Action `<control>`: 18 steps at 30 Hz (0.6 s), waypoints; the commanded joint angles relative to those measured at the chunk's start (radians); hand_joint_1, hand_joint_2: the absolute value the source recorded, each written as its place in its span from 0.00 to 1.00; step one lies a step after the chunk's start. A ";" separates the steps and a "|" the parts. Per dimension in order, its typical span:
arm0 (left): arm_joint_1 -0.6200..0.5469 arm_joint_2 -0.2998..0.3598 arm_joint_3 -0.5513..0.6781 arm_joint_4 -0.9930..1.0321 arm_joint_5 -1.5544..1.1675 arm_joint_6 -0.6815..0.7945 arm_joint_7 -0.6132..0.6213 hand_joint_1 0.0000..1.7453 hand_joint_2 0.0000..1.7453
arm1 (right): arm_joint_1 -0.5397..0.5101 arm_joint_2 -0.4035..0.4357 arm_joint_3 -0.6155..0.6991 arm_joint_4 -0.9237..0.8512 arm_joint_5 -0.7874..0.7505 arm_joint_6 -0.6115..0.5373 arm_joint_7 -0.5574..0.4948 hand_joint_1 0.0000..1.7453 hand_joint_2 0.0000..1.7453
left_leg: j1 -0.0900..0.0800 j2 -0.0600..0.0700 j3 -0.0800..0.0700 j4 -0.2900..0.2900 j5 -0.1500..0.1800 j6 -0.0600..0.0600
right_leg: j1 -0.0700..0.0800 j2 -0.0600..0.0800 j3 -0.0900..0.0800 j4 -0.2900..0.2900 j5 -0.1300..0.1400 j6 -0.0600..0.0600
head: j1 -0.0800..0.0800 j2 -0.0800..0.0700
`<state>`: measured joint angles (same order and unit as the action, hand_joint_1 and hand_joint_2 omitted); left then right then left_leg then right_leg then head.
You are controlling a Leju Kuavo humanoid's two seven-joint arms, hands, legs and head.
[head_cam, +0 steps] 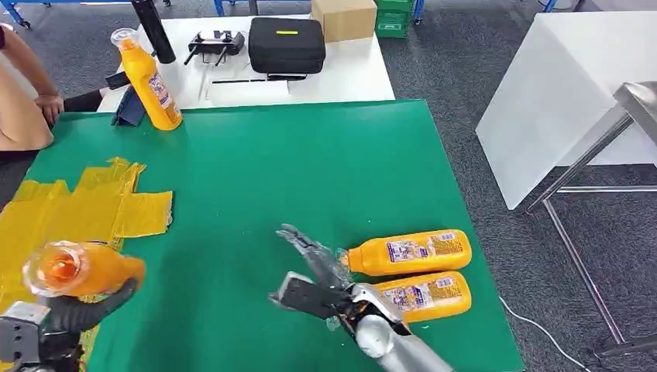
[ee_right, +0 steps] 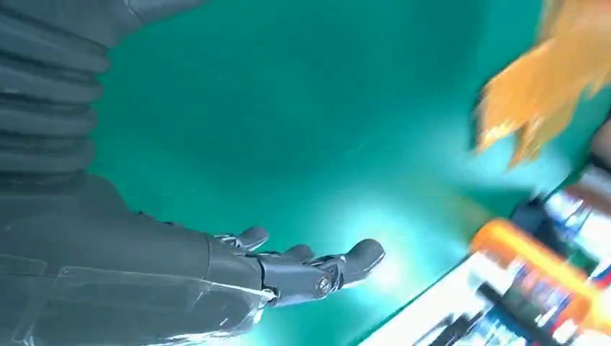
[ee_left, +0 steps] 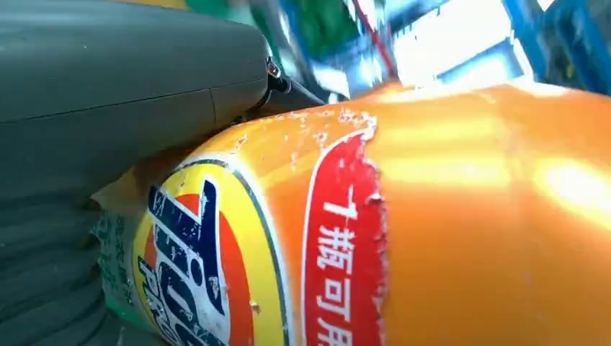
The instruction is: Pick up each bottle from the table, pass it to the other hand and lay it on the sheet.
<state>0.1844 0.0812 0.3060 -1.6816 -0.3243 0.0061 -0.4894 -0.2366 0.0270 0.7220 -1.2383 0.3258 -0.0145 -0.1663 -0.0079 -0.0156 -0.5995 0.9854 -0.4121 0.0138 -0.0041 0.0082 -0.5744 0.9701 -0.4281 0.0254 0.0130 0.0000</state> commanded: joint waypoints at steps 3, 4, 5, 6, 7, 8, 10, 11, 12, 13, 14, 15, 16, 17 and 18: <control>0.014 -0.083 0.146 -0.043 -0.193 0.119 -0.015 1.00 1.00 | 0.131 -0.141 -0.163 -0.215 0.035 0.020 -0.008 0.00 0.00 | 0.000 -0.003 0.004 0.002 -0.002 -0.002 | 0.000 -0.005 0.006 0.000 -0.004 0.000 | 0.000 0.000; 0.014 -0.083 0.146 -0.043 -0.193 0.119 -0.015 1.00 1.00 | 0.131 -0.141 -0.163 -0.215 0.035 0.020 -0.008 0.00 0.00 | 0.000 -0.002 0.001 0.001 -0.001 -0.001 | 0.000 -0.003 0.003 0.000 -0.002 0.000 | 0.000 0.000; 0.014 -0.083 0.146 -0.043 -0.193 0.119 -0.015 1.00 1.00 | 0.131 -0.141 -0.163 -0.215 0.035 0.020 -0.008 0.00 0.00 | 0.000 -0.001 0.001 0.001 -0.002 -0.001 | 0.000 -0.002 0.002 0.001 -0.002 0.000 | 0.000 0.000; 0.013 -0.082 0.146 -0.041 -0.231 0.148 -0.004 1.00 1.00 | 0.129 -0.138 -0.162 -0.213 0.035 0.021 -0.008 0.00 0.00 | 0.001 0.000 0.002 0.002 -0.002 -0.002 | 0.001 -0.002 0.003 0.000 -0.002 0.000 | 0.000 0.000; 0.017 -0.070 0.135 -0.034 -0.362 0.228 0.032 1.00 1.00 | 0.134 -0.150 -0.164 -0.220 0.031 0.022 -0.005 0.00 0.00 | 0.001 0.000 0.003 0.002 -0.003 -0.002 | 0.001 -0.003 0.005 0.001 -0.003 0.000 | 0.000 0.000; 0.032 -0.056 0.118 -0.028 -0.532 0.343 0.069 1.00 1.00 | 0.147 -0.182 -0.168 -0.254 0.032 0.021 -0.004 0.00 0.00 | 0.001 -0.001 0.003 0.001 -0.002 -0.002 | 0.001 -0.003 0.004 0.000 -0.002 0.000 | 0.000 0.000; 0.065 -0.032 0.085 -0.009 -0.787 0.441 0.174 1.00 1.00 | 0.177 -0.249 -0.176 -0.322 0.047 0.026 -0.015 0.00 0.00 | 0.001 0.000 0.004 0.002 -0.003 -0.002 | 0.001 -0.003 0.005 0.001 -0.003 -0.001 | 0.000 0.000; 0.074 -0.022 0.073 0.009 -0.852 0.441 0.208 1.00 1.00 | 0.189 -0.278 -0.177 -0.350 0.064 0.029 -0.018 0.00 1.00 | 0.000 -0.001 0.004 0.002 -0.003 -0.002 | 0.001 -0.005 0.006 0.001 -0.004 0.000 | 0.000 0.000; 0.070 -0.008 0.050 0.033 -0.925 0.440 0.251 1.00 1.00 | 0.187 -0.299 -0.172 -0.377 0.072 0.035 -0.020 0.00 1.00 | -0.001 -0.003 0.002 0.000 -0.001 0.000 | -0.001 -0.005 0.004 -0.001 -0.003 0.000 | 0.000 0.000; 0.066 0.009 0.022 0.077 -0.957 0.413 0.286 1.00 1.00 | 0.201 -0.337 -0.175 -0.415 0.075 0.052 -0.019 0.00 1.00 | 0.000 -0.002 0.003 0.000 -0.002 -0.001 | 0.000 -0.004 0.004 0.000 -0.003 0.000 | 0.000 0.000; 0.059 0.020 0.005 0.101 -0.974 0.404 0.302 1.00 1.00 | 0.204 -0.352 -0.173 -0.430 0.075 0.059 -0.018 0.00 1.00 | -0.001 -0.004 0.004 0.000 -0.002 -0.001 | -0.001 -0.006 0.006 0.000 -0.004 0.001 | 0.000 0.000; 0.047 0.033 -0.023 0.150 -1.018 0.395 0.330 1.00 1.00 | 0.216 -0.385 -0.173 -0.457 0.075 0.073 -0.013 0.00 1.00 | -0.001 -0.004 0.005 0.000 -0.002 -0.001 | -0.001 -0.006 0.007 0.000 -0.004 0.000 | 0.000 0.000; 0.041 0.043 -0.043 0.186 -1.024 0.386 0.341 1.00 1.00 | 0.223 -0.414 -0.171 -0.472 0.080 0.083 -0.009 0.00 1.00 | -0.002 -0.005 0.002 -0.001 0.000 0.000 | -0.002 -0.006 0.003 -0.001 -0.002 0.001 | 0.000 0.000; 0.031 0.055 -0.068 0.232 -1.051 0.386 0.359 1.00 1.00 | 0.235 -0.442 -0.175 -0.487 0.085 0.088 -0.008 0.00 1.00 | -0.003 -0.006 0.001 -0.002 0.001 0.000 | -0.002 -0.007 0.002 -0.001 -0.002 0.001 | 0.000 0.000; 0.027 0.056 -0.073 0.244 -1.053 0.392 0.364 1.00 1.00 | 0.239 -0.447 -0.179 -0.488 0.085 0.087 -0.008 0.00 1.00 | -0.003 -0.007 0.003 -0.001 0.000 0.000 | -0.002 -0.008 0.005 -0.001 -0.003 0.001 | 0.000 0.000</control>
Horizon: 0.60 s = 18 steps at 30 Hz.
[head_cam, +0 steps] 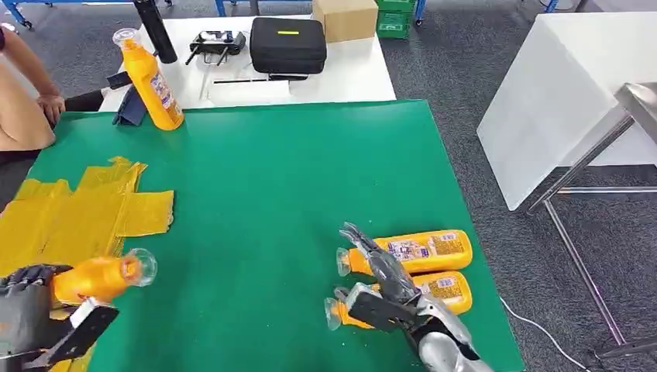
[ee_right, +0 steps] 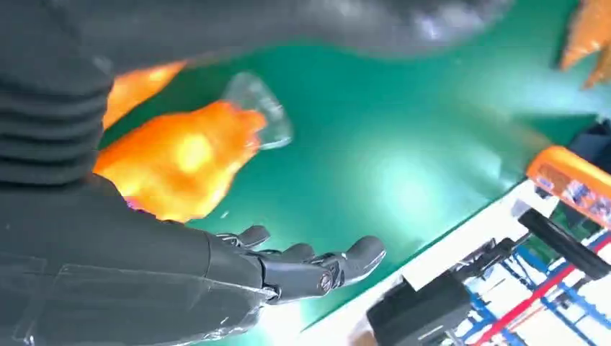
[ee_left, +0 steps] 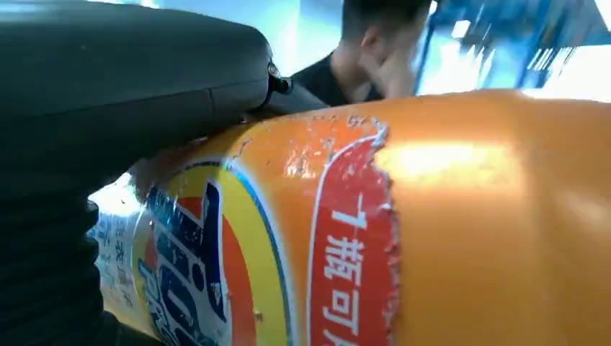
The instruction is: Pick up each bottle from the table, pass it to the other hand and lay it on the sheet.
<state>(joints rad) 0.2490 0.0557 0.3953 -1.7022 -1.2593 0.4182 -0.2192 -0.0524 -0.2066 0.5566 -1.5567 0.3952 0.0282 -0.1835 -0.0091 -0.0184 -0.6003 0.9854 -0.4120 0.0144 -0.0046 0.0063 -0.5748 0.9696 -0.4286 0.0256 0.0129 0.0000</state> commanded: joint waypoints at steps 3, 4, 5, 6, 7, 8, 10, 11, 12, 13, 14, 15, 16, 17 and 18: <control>-0.060 0.110 -0.213 0.337 -0.146 -0.027 0.126 1.00 1.00 | 0.050 -0.251 -0.001 -0.160 0.024 0.073 0.018 0.00 1.00 | -0.002 -0.003 0.006 -0.001 -0.001 -0.002 | -0.001 -0.006 0.007 -0.001 -0.003 0.000 | 0.000 0.000; -0.074 0.118 -0.230 0.368 -0.147 -0.033 0.131 1.00 1.00 | 0.048 -0.265 0.004 -0.154 0.033 0.081 0.027 0.00 1.00 | -0.002 -0.002 0.002 -0.001 0.000 -0.001 | -0.003 -0.003 0.003 -0.001 -0.001 0.000 | 0.000 0.000; -0.082 0.119 -0.236 0.379 -0.146 -0.032 0.132 1.00 1.00 | 0.049 -0.268 0.003 -0.151 0.031 0.081 0.025 0.00 1.00 | -0.002 -0.002 0.003 -0.001 0.000 -0.001 | -0.003 -0.004 0.004 -0.001 -0.001 0.000 | 0.000 0.000; -0.082 0.119 -0.236 0.379 -0.146 -0.032 0.132 1.00 1.00 | 0.049 -0.268 0.003 -0.151 0.031 0.081 0.025 0.00 1.00 | -0.002 -0.002 0.004 -0.001 0.000 -0.001 | -0.003 -0.004 0.004 -0.001 -0.001 0.000 | 0.000 0.000; -0.090 0.133 -0.253 0.396 -0.153 -0.040 0.153 1.00 1.00 | 0.044 -0.279 0.010 -0.146 0.040 0.087 0.033 0.00 1.00 | -0.002 -0.003 0.004 -0.001 0.000 -0.001 | -0.003 -0.005 0.005 -0.001 -0.002 0.000 | 0.000 0.000; -0.096 0.146 -0.270 0.410 -0.176 -0.045 0.178 1.00 1.00 | 0.043 -0.289 0.014 -0.143 0.043 0.092 0.042 0.00 1.00 | -0.002 -0.001 0.004 -0.001 0.000 -0.001 | -0.003 -0.004 0.004 -0.001 -0.001 0.000 | 0.000 0.000; -0.114 0.159 -0.289 0.442 -0.182 -0.044 0.193 0.00 1.00 | 0.047 -0.317 0.014 -0.138 0.052 0.102 0.062 0.00 1.00 | -0.002 -0.002 0.004 -0.001 0.000 -0.001 | -0.003 -0.004 0.005 0.000 -0.001 0.000 | 0.000 0.000; -0.115 0.163 -0.293 0.446 -0.180 -0.046 0.192 0.00 1.00 | 0.047 -0.321 0.015 -0.137 0.055 0.104 0.065 0.00 1.00 | -0.001 -0.002 0.005 0.000 -0.001 -0.002 | -0.002 -0.004 0.007 -0.001 -0.002 -0.001 | 0.000 0.000; -0.115 0.164 -0.294 0.448 -0.180 -0.046 0.192 0.00 1.00 | 0.049 -0.325 0.012 -0.134 0.053 0.102 0.062 0.00 1.00 | -0.002 -0.003 0.005 -0.001 0.000 -0.001 | -0.003 -0.004 0.006 -0.001 -0.001 0.000 | 0.000 0.000; -0.115 0.164 -0.294 0.448 -0.180 -0.046 0.192 0.00 1.00 | 0.049 -0.325 0.012 -0.134 0.053 0.102 0.062 0.00 1.00 | -0.002 -0.002 0.005 -0.001 0.000 -0.001 | -0.003 -0.004 0.006 -0.001 -0.001 0.000 | 0.000 0.000; -0.115 0.164 -0.294 0.448 -0.180 -0.046 0.192 0.00 1.00 | 0.049 -0.325 0.012 -0.134 0.053 0.102 0.062 0.00 1.00 | -0.002 -0.002 0.004 -0.001 0.001 0.000 | -0.003 -0.004 0.005 -0.001 0.000 0.000 | -0.001 0.000; -0.115 0.164 -0.294 0.448 -0.180 -0.046 0.192 0.00 1.00 | 0.049 -0.325 0.012 -0.134 0.053 0.102 0.062 0.00 1.00 | -0.002 -0.002 0.006 -0.001 0.000 -0.001 | -0.003 -0.004 0.007 -0.001 0.000 0.000 | 0.000 0.000; -0.114 0.168 -0.298 0.446 -0.155 -0.056 0.184 0.00 1.00 | 0.048 -0.328 0.014 -0.131 0.058 0.110 0.076 0.00 1.00 | -0.002 -0.001 0.006 -0.001 0.000 -0.001 | -0.003 -0.003 0.006 -0.001 0.000 0.000 | -0.001 0.000; -0.116 0.168 -0.299 0.447 -0.133 -0.058 0.178 0.00 1.00 | 0.052 -0.332 0.013 -0.125 0.061 0.115 0.086 0.00 1.00 | -0.001 -0.001 0.007 -0.001 0.000 -0.001 | -0.002 -0.003 0.008 -0.001 0.000 -0.001 | -0.001 0.000; -0.119 0.170 -0.302 0.448 -0.103 -0.065 0.164 0.00 1.00 | 0.055 -0.336 0.014 -0.118 0.065 0.119 0.094 0.00 1.00 | -0.002 -0.001 0.007 -0.001 0.000 -0.001 | -0.003 -0.003 0.008 -0.001 0.000 -0.001 | -0.001 0.000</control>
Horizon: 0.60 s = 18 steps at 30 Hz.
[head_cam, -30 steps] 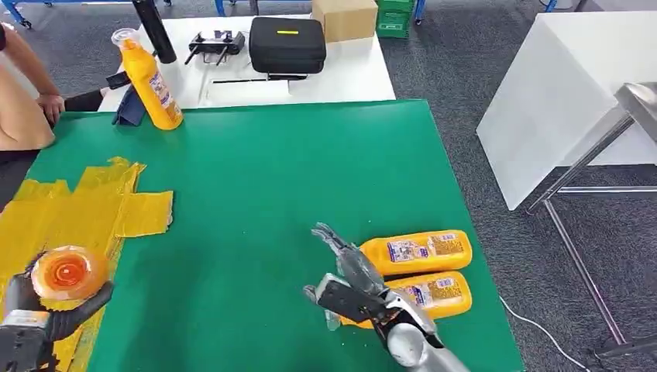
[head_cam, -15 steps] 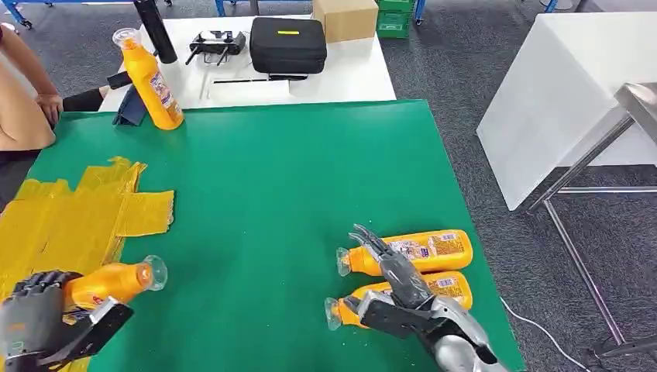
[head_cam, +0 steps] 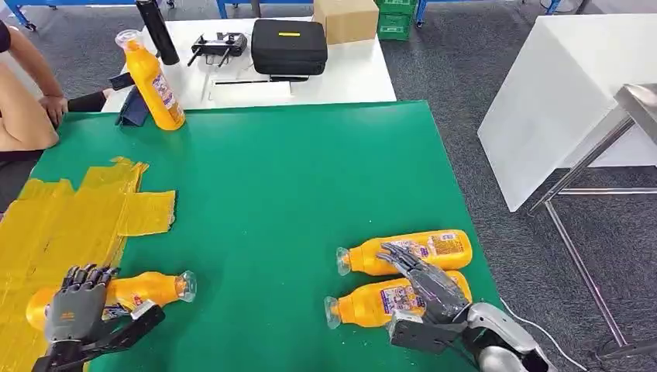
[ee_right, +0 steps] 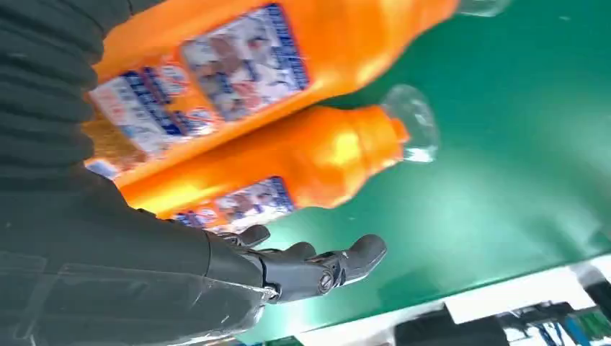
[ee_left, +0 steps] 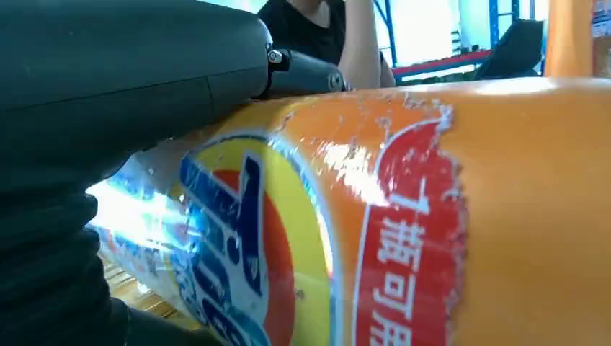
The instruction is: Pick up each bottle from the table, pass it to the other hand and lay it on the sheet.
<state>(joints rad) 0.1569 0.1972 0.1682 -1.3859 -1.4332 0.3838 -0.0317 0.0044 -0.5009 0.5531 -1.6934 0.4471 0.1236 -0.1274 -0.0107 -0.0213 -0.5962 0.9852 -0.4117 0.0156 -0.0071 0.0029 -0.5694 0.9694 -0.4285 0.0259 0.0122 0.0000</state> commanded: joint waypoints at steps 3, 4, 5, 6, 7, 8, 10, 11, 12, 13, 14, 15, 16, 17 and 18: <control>-0.032 0.033 -0.071 0.126 0.140 -0.039 -0.055 0.00 1.00 | 0.005 -0.062 0.029 0.050 0.053 0.033 0.069 0.00 1.00 | 0.000 0.000 0.005 -0.001 0.000 -0.001 | 0.000 -0.002 0.004 -0.001 0.000 0.000 | 0.000 0.000; -0.031 0.034 -0.070 0.122 0.146 -0.037 -0.058 0.00 1.00 | 0.008 -0.068 0.030 0.052 0.060 0.034 0.075 0.00 1.00 | 0.000 0.001 0.005 -0.001 0.000 -0.002 | 0.000 -0.002 0.005 -0.001 0.000 -0.001 | 0.000 0.000; -0.031 0.034 -0.070 0.121 0.147 -0.037 -0.058 0.00 1.00 | 0.010 -0.070 0.030 0.054 0.060 0.034 0.074 0.00 1.00 | 0.000 0.000 0.005 -0.001 0.001 0.000 | 0.000 -0.002 0.005 -0.001 0.000 0.000 | 0.000 0.000; -0.030 0.034 -0.069 0.120 0.147 -0.037 -0.058 0.00 1.00 | 0.012 -0.074 0.029 0.055 0.059 0.034 0.074 0.00 1.00 | 0.001 0.000 0.005 -0.001 0.001 -0.001 | 0.001 -0.002 0.006 -0.001 0.000 -0.001 | 0.000 0.000; -0.027 0.033 -0.068 0.114 0.153 -0.037 -0.061 0.00 1.00 | 0.015 -0.079 0.029 0.050 0.063 0.035 0.077 0.00 1.00 | 0.000 0.000 0.005 -0.001 0.002 0.000 | 0.000 -0.002 0.005 -0.001 0.000 0.000 | 0.000 0.000; -0.025 0.030 -0.064 0.108 0.182 -0.042 -0.073 0.00 1.00 | 0.020 -0.087 0.028 0.044 0.069 0.037 0.084 0.00 1.00 | 0.001 0.001 0.005 0.000 0.001 0.000 | 0.001 -0.002 0.006 -0.001 0.000 0.000 | 0.000 0.000; -0.014 0.028 -0.055 0.088 0.209 -0.040 -0.085 0.00 0.00 | 0.049 -0.123 0.016 0.021 0.081 0.038 0.101 0.00 1.00 | 0.000 0.001 0.005 0.000 0.001 0.000 | 0.000 -0.001 0.006 -0.001 0.000 0.000 | 0.000 0.000; -0.009 0.028 -0.049 0.081 0.224 -0.046 -0.090 0.00 0.00 | 0.063 -0.138 0.009 0.010 0.085 0.039 0.107 0.00 1.00 | 0.000 0.000 0.005 -0.001 0.001 0.001 | 0.000 -0.002 0.005 0.000 -0.001 0.000 | 0.000 0.000; -0.002 0.028 -0.042 0.072 0.237 -0.051 -0.096 0.00 0.00 | 0.077 -0.155 0.002 -0.002 0.089 0.041 0.113 0.00 1.00 | 0.000 0.000 0.005 0.000 0.001 0.000 | 0.000 -0.002 0.006 0.000 -0.001 0.000 | 0.000 0.000; 0.001 0.027 -0.036 0.067 0.250 -0.055 -0.102 0.00 0.00 | 0.083 -0.163 -0.001 -0.006 0.092 0.045 0.118 0.00 1.00 | -0.001 0.000 0.005 0.000 0.001 0.001 | 0.000 -0.003 0.005 0.000 -0.001 0.000 | 0.000 0.000; 0.002 0.027 -0.033 0.064 0.257 -0.056 -0.106 0.00 0.00 | 0.088 -0.170 -0.002 -0.008 0.094 0.048 0.121 0.00 1.00 | -0.001 0.000 0.005 0.000 0.000 0.000 | 0.000 -0.003 0.006 0.000 -0.002 0.000 | 0.000 0.000; 0.004 0.026 -0.026 0.058 0.279 -0.061 -0.120 0.00 0.00 | 0.092 -0.177 -0.001 -0.006 0.098 0.058 0.132 0.00 1.00 | -0.001 0.000 0.005 0.000 0.001 0.001 | -0.001 -0.003 0.005 0.000 -0.001 0.000 | 0.000 0.000; 0.005 0.022 -0.020 0.054 0.294 -0.062 -0.128 0.00 0.00 | 0.093 -0.179 0.003 0.000 0.105 0.064 0.140 0.00 1.00 | -0.001 0.001 0.005 0.001 0.000 0.000 | 0.000 -0.002 0.006 0.000 -0.002 0.000 | 0.000 0.000; 0.006 0.019 -0.015 0.046 0.310 -0.061 -0.141 0.00 0.00 | 0.094 -0.184 0.013 0.007 0.113 0.070 0.148 0.00 1.00 | -0.001 0.001 0.004 0.000 0.000 0.001 | 0.000 -0.002 0.005 0.000 -0.001 0.000 | 0.000 0.000; 0.007 0.015 -0.010 0.038 0.325 -0.060 -0.152 0.00 0.00 | 0.095 -0.188 0.021 0.016 0.121 0.073 0.159 0.00 1.00 | -0.002 0.000 0.004 0.000 0.001 0.002 | -0.001 -0.002 0.005 0.000 -0.001 0.000 | 0.000 0.000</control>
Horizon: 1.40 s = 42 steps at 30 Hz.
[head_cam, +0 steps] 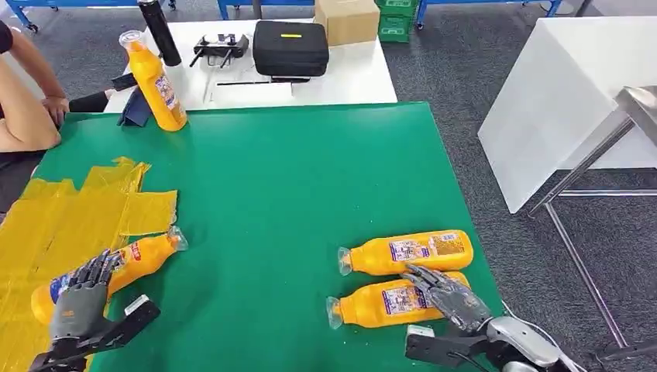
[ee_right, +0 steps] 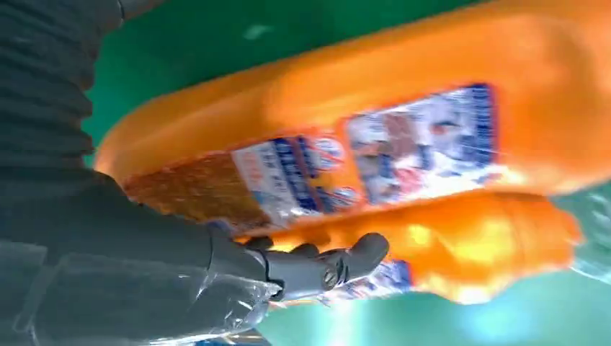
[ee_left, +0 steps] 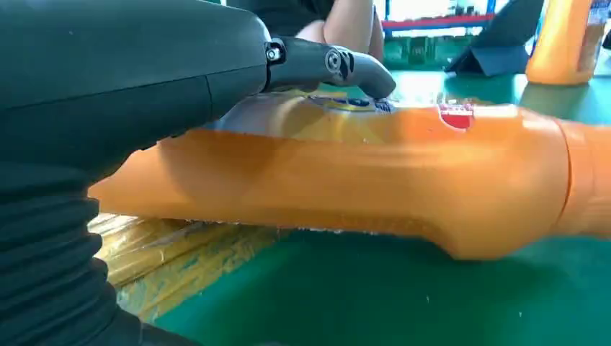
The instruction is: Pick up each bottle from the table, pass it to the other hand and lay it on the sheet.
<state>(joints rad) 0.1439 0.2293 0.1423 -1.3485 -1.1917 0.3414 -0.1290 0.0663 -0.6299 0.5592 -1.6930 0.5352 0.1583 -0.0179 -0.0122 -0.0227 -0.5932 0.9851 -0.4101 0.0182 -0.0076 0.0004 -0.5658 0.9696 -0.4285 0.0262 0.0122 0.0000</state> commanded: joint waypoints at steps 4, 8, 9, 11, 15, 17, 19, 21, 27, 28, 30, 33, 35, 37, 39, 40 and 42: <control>0.028 -0.032 0.020 -0.043 0.139 -0.031 -0.079 0.00 0.00 | 0.045 -0.051 0.061 0.072 0.101 0.011 0.113 0.00 1.00 | 0.001 0.001 0.002 0.000 -0.002 -0.002 | 0.001 -0.001 0.002 -0.001 -0.001 -0.001 | 0.000 0.000; 0.031 -0.034 0.018 -0.054 0.162 -0.039 -0.083 0.00 0.00 | 0.043 -0.049 0.085 0.102 0.126 0.011 0.148 0.00 1.00 | 0.001 0.000 0.002 -0.001 -0.001 0.000 | 0.001 -0.001 0.002 -0.002 0.000 0.000 | 0.000 0.000; 0.031 -0.034 0.018 -0.054 0.162 -0.039 -0.083 0.00 0.00 | 0.043 -0.049 0.085 0.102 0.126 0.011 0.148 0.00 1.00 | 0.001 0.001 0.002 0.000 -0.002 -0.001 | 0.001 -0.001 0.003 -0.002 -0.001 0.000 | 0.000 0.000; 0.031 -0.037 0.016 -0.056 0.178 -0.038 -0.089 0.00 0.00 | 0.043 -0.062 0.102 0.108 0.148 0.022 0.182 0.00 1.00 | 0.001 0.001 0.003 0.000 -0.002 -0.002 | 0.001 -0.001 0.003 -0.002 -0.001 0.000 | 0.000 0.000; 0.035 -0.055 0.019 -0.089 0.261 -0.049 -0.121 0.00 0.00 | 0.064 -0.072 0.128 0.127 0.133 0.015 0.209 0.89 1.00 | 0.001 0.000 0.003 -0.001 -0.001 0.000 | 0.001 -0.002 0.002 -0.002 -0.001 0.000 | 0.000 0.000; 0.035 -0.055 0.019 -0.089 0.261 -0.049 -0.121 0.00 0.00 | 0.064 -0.072 0.128 0.127 0.133 0.015 0.209 0.89 1.00 | 0.000 -0.001 0.003 -0.001 -0.001 0.000 | 0.001 -0.002 0.003 -0.002 -0.001 0.000 | 0.000 0.000; 0.035 -0.055 0.019 -0.089 0.261 -0.049 -0.121 0.00 0.00 | 0.064 -0.072 0.128 0.127 0.133 0.015 0.209 0.89 1.00 | 0.001 -0.001 0.004 0.000 -0.001 0.000 | 0.001 -0.003 -0.001 -0.002 -0.001 0.000 | 0.000 0.000; 0.036 -0.054 0.020 -0.089 0.261 -0.049 -0.121 0.00 0.00 | 0.060 -0.072 0.128 0.126 0.132 0.017 0.209 0.89 1.00 | 0.001 -0.001 0.005 0.000 -0.003 0.002 | 0.001 -0.002 -0.004 -0.003 -0.003 0.002 | 0.000 0.000; 0.031 -0.138 0.051 -0.227 0.634 -0.162 -0.270 0.00 0.00 | 0.056 -0.009 0.197 0.224 0.103 -0.016 0.245 1.00 1.00 | 0.002 -0.002 0.007 -0.001 -0.004 0.002 | 0.002 -0.003 -0.003 -0.004 -0.003 0.002 | 0.000 0.000; 0.022 -0.147 0.049 -0.246 0.709 -0.201 -0.286 0.00 0.00 | 0.049 0.015 0.209 0.261 0.093 -0.027 0.248 1.00 1.00 | 0.002 -0.002 0.007 -0.001 -0.004 0.002 | 0.002 -0.004 -0.002 -0.005 -0.003 0.002 | 0.000 0.000; 0.007 -0.161 0.044 -0.274 0.815 -0.254 -0.296 0.00 0.00 | 0.017 0.073 0.233 0.360 0.081 -0.042 0.244 1.00 1.00 | 0.003 -0.003 0.008 -0.001 -0.004 0.001 | 0.004 -0.005 0.000 -0.006 -0.003 0.002 | 0.000 0.000; -0.004 -0.164 0.038 -0.290 0.949 -0.337 -0.293 0.00 0.00 | -0.023 0.137 0.217 0.452 0.025 -0.070 0.192 1.00 1.00 | 0.005 0.000 0.013 -0.002 -0.005 -0.002 | 0.005 -0.002 0.004 -0.009 -0.001 0.002 | 0.001 0.000; -0.002 -0.162 0.041 -0.292 1.006 -0.377 -0.289 0.00 1.00 | -0.043 0.162 0.180 0.456 -0.029 -0.073 0.132 1.00 1.00 | 0.011 0.010 0.024 -0.003 -0.011 -0.002 | 0.010 0.009 0.015 -0.015 -0.002 -0.001 | 0.001 0.000; 0.006 -0.163 0.051 -0.293 1.027 -0.392 -0.292 0.00 1.00 | -0.059 0.176 0.147 0.444 -0.062 -0.054 0.103 1.00 1.00 | 0.013 0.020 0.027 -0.003 -0.017 -0.005 | 0.013 0.017 0.019 -0.017 -0.003 -0.003 | 0.001 0.000; 0.023 -0.176 0.072 -0.302 1.126 -0.474 -0.282 0.00 1.00 | -0.053 0.214 0.070 0.400 -0.121 -0.063 0.023 1.00 1.00 | 0.019 0.029 0.025 -0.001 -0.018 -0.004 | 0.018 0.024 0.017 -0.020 -0.009 -0.008 | 0.002 0.000; 0.035 -0.187 0.084 -0.310 1.175 -0.515 -0.275 0.00 1.00 | -0.057 0.236 0.043 0.378 -0.136 -0.059 -0.001 1.00 1.00 | 0.020 0.037 0.033 -0.001 -0.023 -0.003 | 0.020 0.026 0.023 -0.019 -0.014 -0.007 | 0.002 0.000; 0.097 -0.219 0.090 -0.342 1.452 -0.727 -0.205 0.00 1.00 | -0.062 0.329 -0.055 0.285 -0.299 0.010 -0.136 1.00 1.00 | 0.018 0.040 0.021 -0.002 -0.018 -0.004 | 0.018 0.025 0.009 -0.018 -0.011 -0.007 | 0.002 0.000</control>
<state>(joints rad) 0.1670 0.0996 0.1755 -1.6434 -0.1392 -0.0680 -0.4234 -0.0303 -0.5554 0.6729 -1.4248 0.4715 0.0816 0.0667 0.0072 0.0207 -0.5424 0.9826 -0.4408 0.0163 0.0120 0.0265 -0.5266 0.9499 -0.4517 0.0180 0.0141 0.0000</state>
